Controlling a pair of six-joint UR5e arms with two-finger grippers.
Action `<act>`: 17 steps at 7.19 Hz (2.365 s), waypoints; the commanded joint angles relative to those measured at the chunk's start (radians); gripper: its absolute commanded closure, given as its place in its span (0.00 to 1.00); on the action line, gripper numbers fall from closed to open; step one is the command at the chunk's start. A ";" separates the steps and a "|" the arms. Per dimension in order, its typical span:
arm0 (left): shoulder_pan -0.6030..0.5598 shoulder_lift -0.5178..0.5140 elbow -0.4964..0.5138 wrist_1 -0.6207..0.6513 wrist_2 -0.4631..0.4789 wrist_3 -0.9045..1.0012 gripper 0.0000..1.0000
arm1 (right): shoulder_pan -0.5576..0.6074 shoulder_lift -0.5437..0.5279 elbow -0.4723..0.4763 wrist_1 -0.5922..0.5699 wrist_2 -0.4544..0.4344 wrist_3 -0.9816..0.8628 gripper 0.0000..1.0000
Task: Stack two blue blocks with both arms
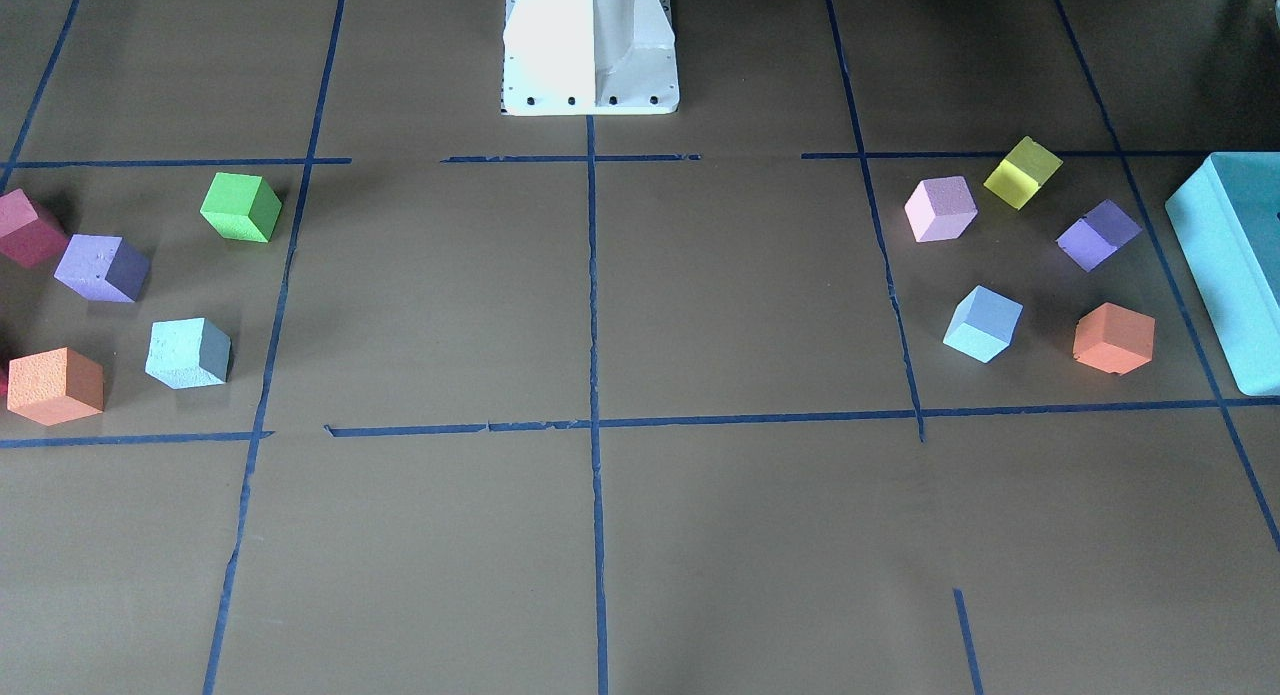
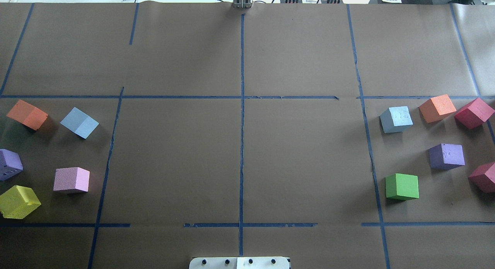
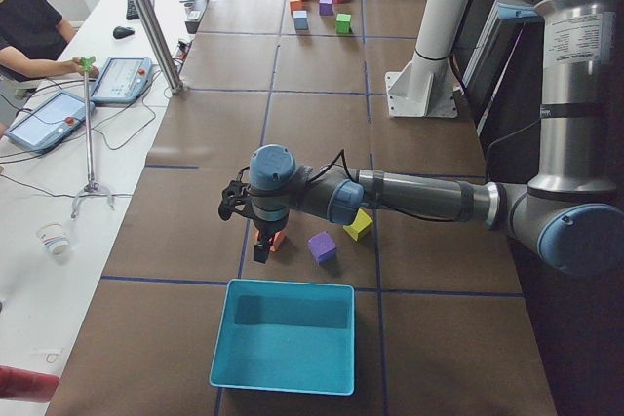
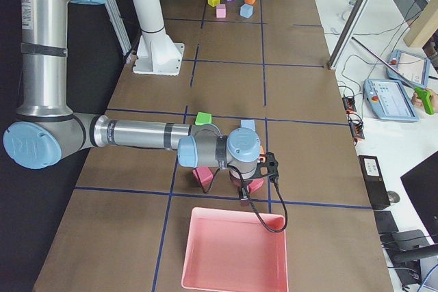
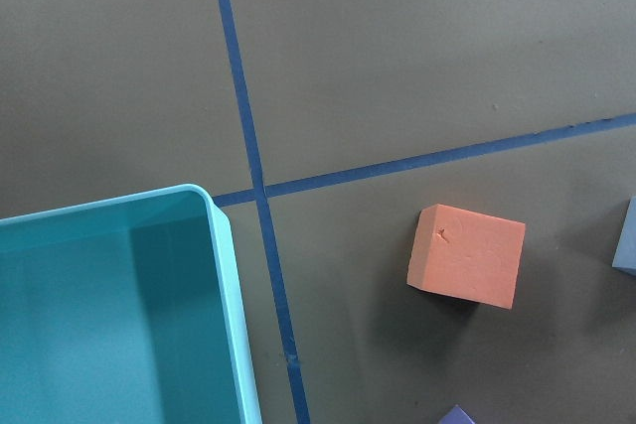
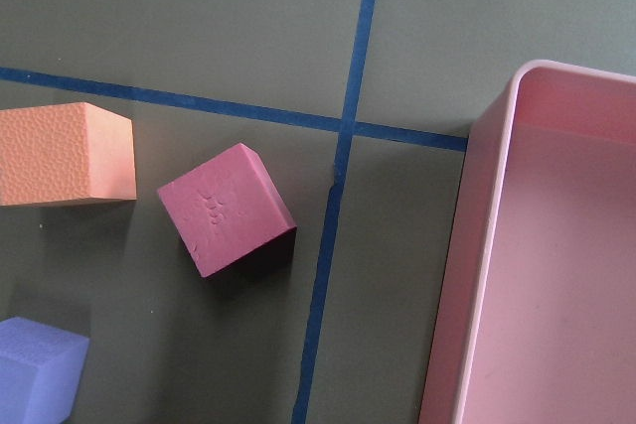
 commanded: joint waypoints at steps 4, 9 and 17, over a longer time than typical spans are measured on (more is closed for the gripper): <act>0.009 0.019 -0.011 -0.013 -0.029 0.001 0.00 | -0.006 -0.006 -0.006 -0.001 0.086 0.011 0.00; 0.009 0.019 -0.024 -0.037 -0.058 0.000 0.00 | -0.396 0.128 0.097 0.173 -0.067 0.557 0.01; 0.008 0.016 -0.047 -0.037 -0.060 -0.002 0.00 | -0.661 0.228 -0.049 0.415 -0.237 0.855 0.01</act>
